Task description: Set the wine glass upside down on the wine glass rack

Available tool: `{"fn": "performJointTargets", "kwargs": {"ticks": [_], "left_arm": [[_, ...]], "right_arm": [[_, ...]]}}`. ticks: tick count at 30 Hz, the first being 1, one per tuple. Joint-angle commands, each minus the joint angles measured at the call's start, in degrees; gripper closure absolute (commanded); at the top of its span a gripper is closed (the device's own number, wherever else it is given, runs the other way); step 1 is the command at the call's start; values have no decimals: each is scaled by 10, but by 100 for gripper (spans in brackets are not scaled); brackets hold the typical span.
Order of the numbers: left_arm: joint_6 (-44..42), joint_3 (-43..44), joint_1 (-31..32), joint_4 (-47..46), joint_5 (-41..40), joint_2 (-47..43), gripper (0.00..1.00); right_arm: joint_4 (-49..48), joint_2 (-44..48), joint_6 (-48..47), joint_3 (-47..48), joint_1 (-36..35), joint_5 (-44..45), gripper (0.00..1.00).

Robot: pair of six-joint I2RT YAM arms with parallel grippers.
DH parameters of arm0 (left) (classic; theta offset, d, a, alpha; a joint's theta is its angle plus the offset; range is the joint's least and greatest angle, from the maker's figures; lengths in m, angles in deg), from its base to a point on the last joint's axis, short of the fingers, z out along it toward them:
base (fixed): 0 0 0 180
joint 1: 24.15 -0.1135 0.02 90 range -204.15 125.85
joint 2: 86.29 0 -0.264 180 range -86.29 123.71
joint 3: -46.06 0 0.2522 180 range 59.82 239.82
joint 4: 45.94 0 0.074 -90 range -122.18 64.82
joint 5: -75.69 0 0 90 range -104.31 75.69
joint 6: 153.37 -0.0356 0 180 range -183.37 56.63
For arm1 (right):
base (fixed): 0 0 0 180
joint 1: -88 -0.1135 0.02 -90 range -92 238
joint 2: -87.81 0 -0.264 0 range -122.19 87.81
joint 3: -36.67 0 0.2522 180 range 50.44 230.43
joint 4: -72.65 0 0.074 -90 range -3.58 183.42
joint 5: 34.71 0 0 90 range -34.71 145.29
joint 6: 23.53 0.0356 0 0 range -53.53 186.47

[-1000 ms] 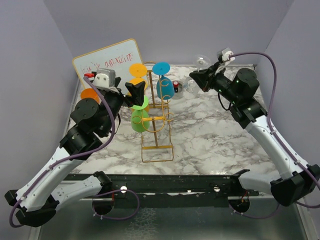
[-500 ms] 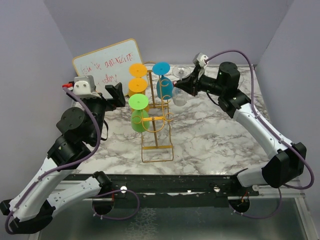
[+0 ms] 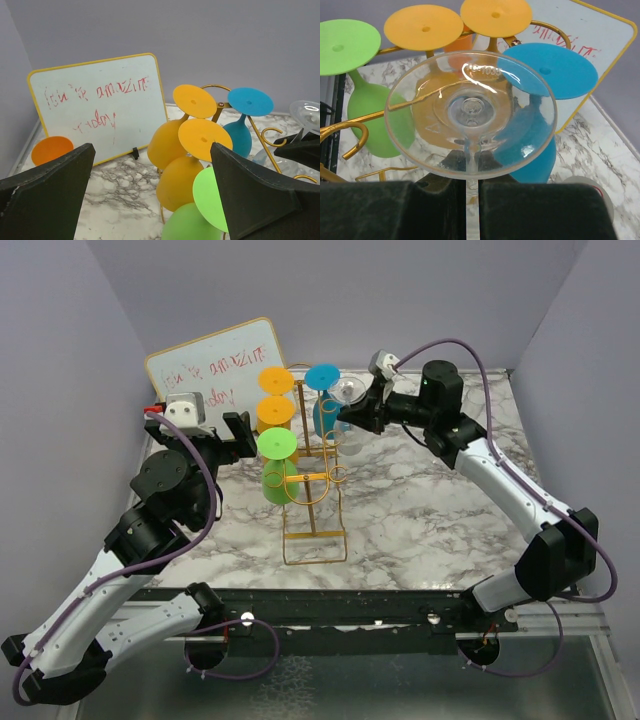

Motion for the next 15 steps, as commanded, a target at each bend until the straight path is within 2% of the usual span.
{"fn": "performJointTargets", "kwargs": {"ticks": [1,15], "left_arm": [[-9,-6,1,9,-11,0,1],[1,-12,1,10,0,-1,1]], "right_arm": [[3,-10,-30,22,-12,-16,99],[18,-41,-50,43,-22,1,99]]}}
